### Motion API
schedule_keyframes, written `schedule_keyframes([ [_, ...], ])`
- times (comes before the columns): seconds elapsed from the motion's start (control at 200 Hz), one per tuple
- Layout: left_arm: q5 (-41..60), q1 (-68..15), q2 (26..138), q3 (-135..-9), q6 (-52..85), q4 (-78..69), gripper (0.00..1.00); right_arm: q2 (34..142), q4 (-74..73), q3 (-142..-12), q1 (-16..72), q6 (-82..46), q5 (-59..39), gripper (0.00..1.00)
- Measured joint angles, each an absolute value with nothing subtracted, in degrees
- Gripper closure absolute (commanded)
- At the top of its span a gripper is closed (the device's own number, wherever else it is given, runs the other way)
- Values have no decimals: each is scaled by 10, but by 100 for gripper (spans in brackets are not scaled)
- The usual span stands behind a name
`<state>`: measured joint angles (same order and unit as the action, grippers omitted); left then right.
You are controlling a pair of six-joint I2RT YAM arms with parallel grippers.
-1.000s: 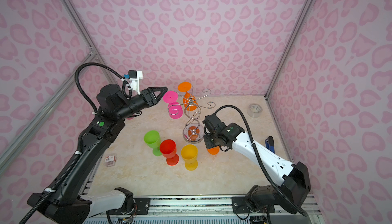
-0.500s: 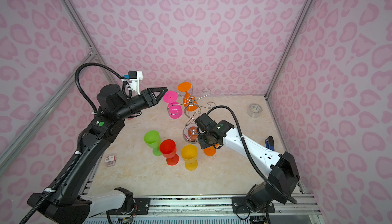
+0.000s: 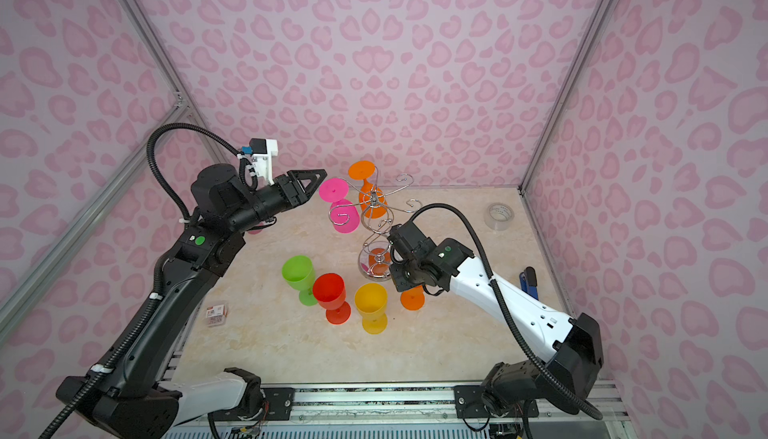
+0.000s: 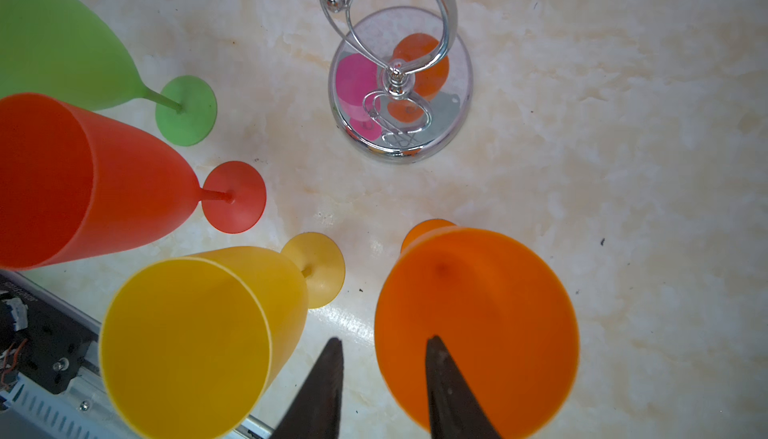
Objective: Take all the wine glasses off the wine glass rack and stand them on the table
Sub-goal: 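Open the right gripper and lift it off the orange glass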
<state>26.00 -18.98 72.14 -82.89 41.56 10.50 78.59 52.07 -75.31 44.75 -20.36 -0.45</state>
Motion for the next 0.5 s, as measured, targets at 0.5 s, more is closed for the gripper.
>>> schedule_keyframes([
  [0.5,301,-116,742,-778,477,77,38,580,472,-665,338,-239,-29,61],
])
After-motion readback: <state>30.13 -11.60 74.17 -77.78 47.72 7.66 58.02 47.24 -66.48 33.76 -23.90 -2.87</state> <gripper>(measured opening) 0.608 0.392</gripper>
